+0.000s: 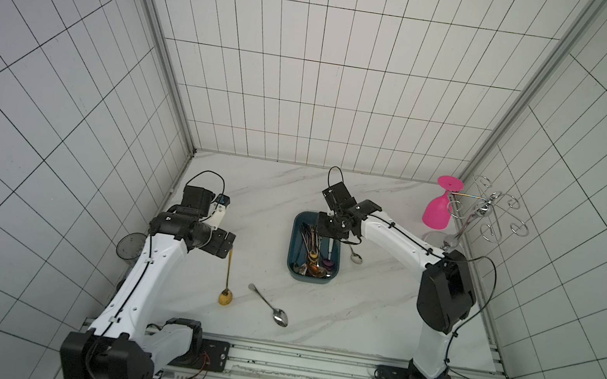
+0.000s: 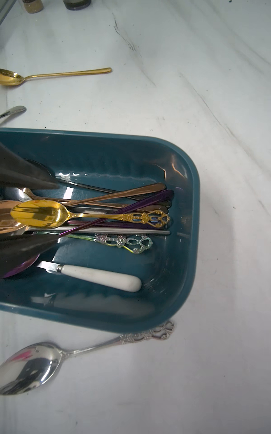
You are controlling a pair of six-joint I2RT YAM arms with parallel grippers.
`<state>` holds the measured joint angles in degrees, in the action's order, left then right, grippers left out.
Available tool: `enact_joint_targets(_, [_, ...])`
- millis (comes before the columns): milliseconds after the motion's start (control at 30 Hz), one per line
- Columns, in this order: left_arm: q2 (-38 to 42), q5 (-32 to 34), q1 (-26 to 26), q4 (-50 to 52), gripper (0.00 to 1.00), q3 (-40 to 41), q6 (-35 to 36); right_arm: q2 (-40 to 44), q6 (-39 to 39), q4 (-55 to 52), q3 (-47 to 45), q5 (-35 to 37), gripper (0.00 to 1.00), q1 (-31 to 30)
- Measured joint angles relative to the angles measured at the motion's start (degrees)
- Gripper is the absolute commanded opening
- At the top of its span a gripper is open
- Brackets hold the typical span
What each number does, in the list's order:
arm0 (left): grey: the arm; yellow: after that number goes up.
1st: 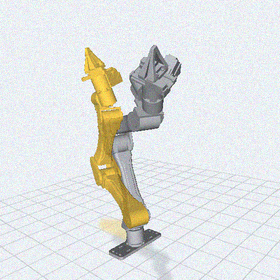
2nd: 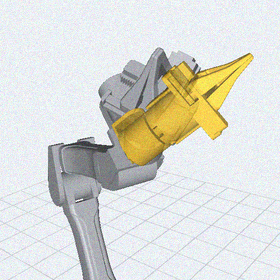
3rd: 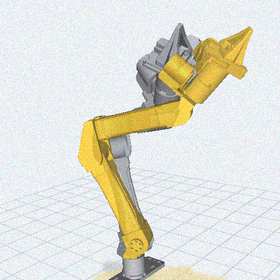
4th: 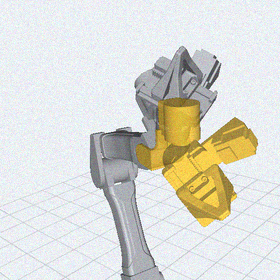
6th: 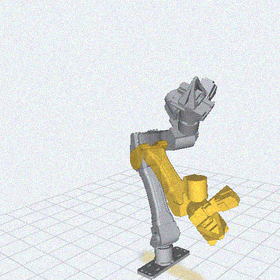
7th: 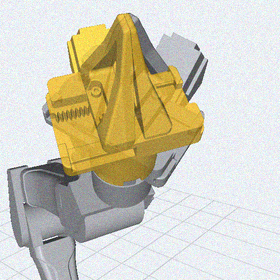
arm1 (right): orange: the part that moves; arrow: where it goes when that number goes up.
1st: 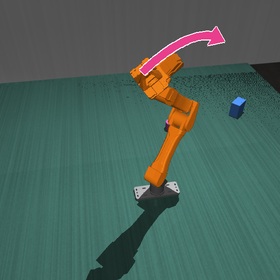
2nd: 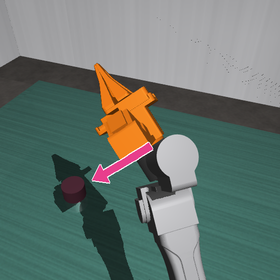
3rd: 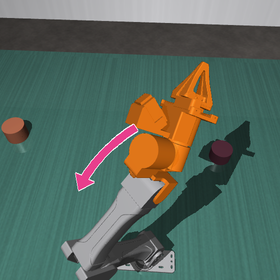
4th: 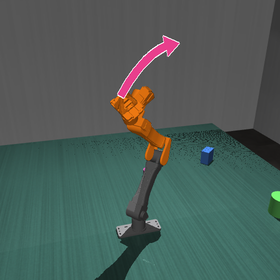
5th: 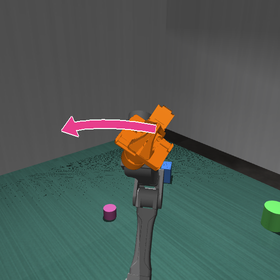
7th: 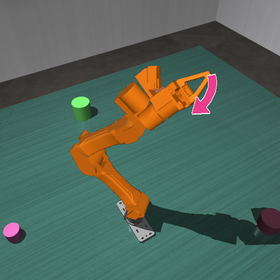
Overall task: Put the spoon into the storage box
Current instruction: Place the spoon in the storage box.
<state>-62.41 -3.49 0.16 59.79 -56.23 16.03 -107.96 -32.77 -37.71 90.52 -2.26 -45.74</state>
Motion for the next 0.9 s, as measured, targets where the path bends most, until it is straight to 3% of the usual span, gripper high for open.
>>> enact_joint_targets(100, [0.13,-3.08,-0.17,0.07,0.98,0.13,1.84,4.24,2.01,-0.33,-1.29,1.55,0.43,-0.9])
enact_joint_targets(200, [0.24,-5.86,-1.9,0.22,0.97,-0.22,7.19,9.99,4.13,-0.74,-4.37,3.89,0.53,-1.33])
enact_joint_targets(533, [6.75,-11.34,-19.93,2.69,0.98,5.97,41.68,27.1,11.47,-2.34,-16.7,10.64,0.8,2.62])
enact_joint_targets(900, [-0.5,-10.91,-35.12,1.07,0.94,12.59,60.0,44.17,14.71,-3.93,-28.11,13.57,0.94,9.84])
